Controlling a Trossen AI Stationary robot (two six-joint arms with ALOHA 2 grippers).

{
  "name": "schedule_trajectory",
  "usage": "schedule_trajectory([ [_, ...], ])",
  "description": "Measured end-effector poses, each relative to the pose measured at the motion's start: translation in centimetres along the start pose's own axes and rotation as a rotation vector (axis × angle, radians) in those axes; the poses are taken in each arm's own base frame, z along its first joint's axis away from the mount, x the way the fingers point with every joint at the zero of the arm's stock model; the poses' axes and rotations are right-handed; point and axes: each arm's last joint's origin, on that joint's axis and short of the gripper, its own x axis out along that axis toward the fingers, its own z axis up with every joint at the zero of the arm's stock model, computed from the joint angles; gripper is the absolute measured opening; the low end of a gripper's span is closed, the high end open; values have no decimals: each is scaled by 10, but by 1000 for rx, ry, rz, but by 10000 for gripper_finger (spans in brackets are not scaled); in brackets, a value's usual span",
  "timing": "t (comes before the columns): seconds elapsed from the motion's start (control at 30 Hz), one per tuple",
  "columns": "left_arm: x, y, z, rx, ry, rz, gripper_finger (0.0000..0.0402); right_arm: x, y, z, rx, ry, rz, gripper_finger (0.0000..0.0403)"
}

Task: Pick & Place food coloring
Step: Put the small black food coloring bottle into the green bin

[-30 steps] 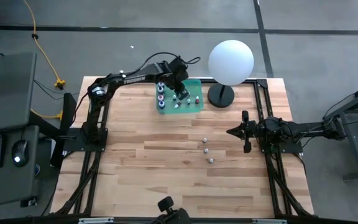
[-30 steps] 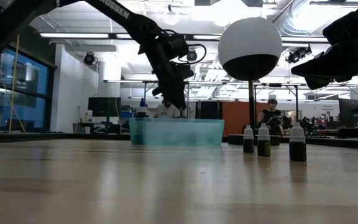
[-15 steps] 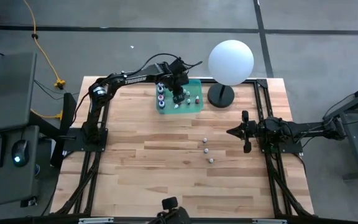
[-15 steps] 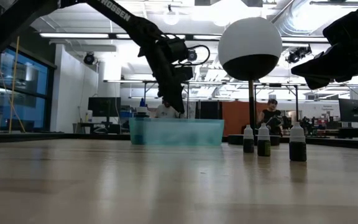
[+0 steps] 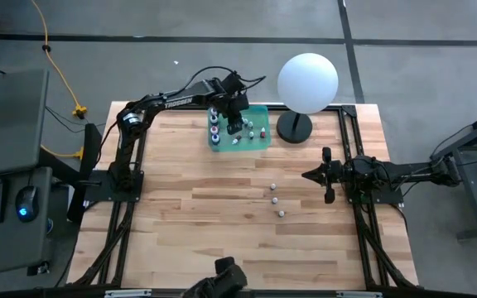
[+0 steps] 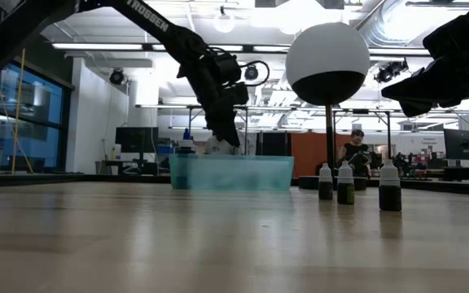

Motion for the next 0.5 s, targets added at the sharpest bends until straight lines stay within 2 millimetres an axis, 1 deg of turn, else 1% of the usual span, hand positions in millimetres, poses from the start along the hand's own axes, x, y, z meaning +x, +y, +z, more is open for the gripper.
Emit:
schedule_trajectory([
  [0.3, -7, 21, -9, -49, -22, -44, 56, 0, 0, 0, 0, 0, 0, 0],
  [0.4, -8, 25, -11, -30, -24, -62, 56, 0, 0, 0, 0, 0, 0, 0],
  [0.5, -8, 23, -10, 30, -36, -84, 56, 0, 0, 0, 0, 0, 0, 0],
])
